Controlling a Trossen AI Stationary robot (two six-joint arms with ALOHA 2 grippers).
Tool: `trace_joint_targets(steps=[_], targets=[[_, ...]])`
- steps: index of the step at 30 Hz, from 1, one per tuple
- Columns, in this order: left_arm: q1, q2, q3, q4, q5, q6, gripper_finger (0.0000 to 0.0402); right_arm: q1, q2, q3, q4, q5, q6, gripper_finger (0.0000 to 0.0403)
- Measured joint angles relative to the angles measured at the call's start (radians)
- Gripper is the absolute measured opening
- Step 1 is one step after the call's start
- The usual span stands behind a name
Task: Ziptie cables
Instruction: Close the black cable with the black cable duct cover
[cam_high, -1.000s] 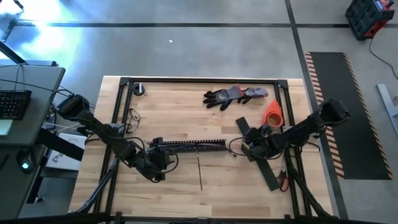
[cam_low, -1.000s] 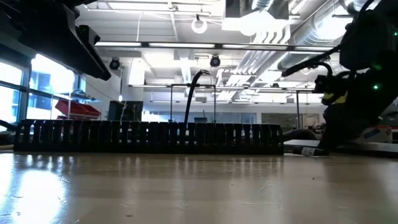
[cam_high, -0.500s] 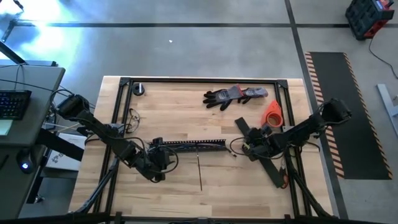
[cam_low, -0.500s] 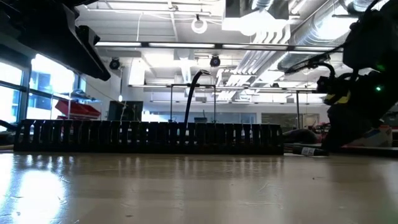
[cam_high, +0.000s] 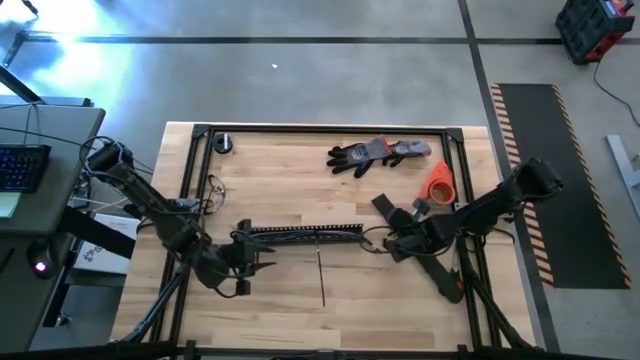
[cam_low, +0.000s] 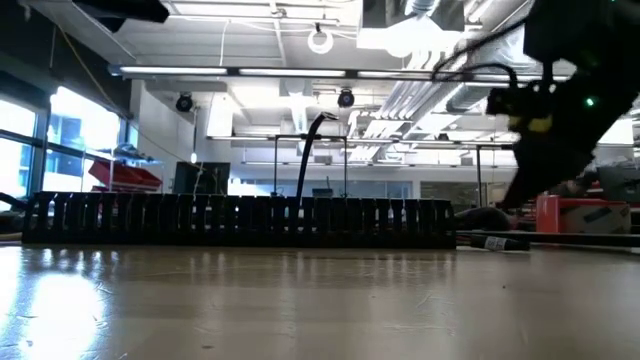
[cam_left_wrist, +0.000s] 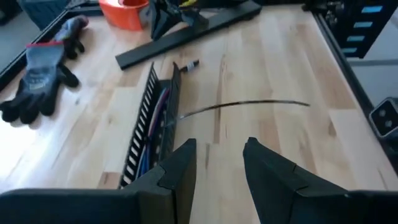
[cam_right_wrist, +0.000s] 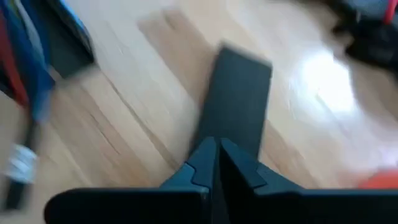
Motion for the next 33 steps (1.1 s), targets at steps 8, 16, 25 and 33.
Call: trace_joint_targets(steps=[8, 16, 25, 33], targets=[[-0.033, 0.019, -0.010, -0.056, -0.003, -0.069, 0.0115, 0.005, -0.006, -0.011, 0.044, 0.032, -0.003, 0.0121], [-0.036, 0.064, -0.010, -0.055, -0.005, -0.080, 0.0115, 0.000, -0.006, -0.139, 0.208, 0.014, -0.027, 0.0309], [-0.033, 0.075, -0.010, -0.053, -0.008, -0.078, 0.0115, -0.020, -0.012, -0.273, 0.375, 0.012, 0.027, 0.0344], [-0.033, 0.075, -0.010, -0.045, -0.007, -0.079, 0.0115, -0.019, -0.015, -0.330, 0.499, -0.025, 0.043, 0.0225]])
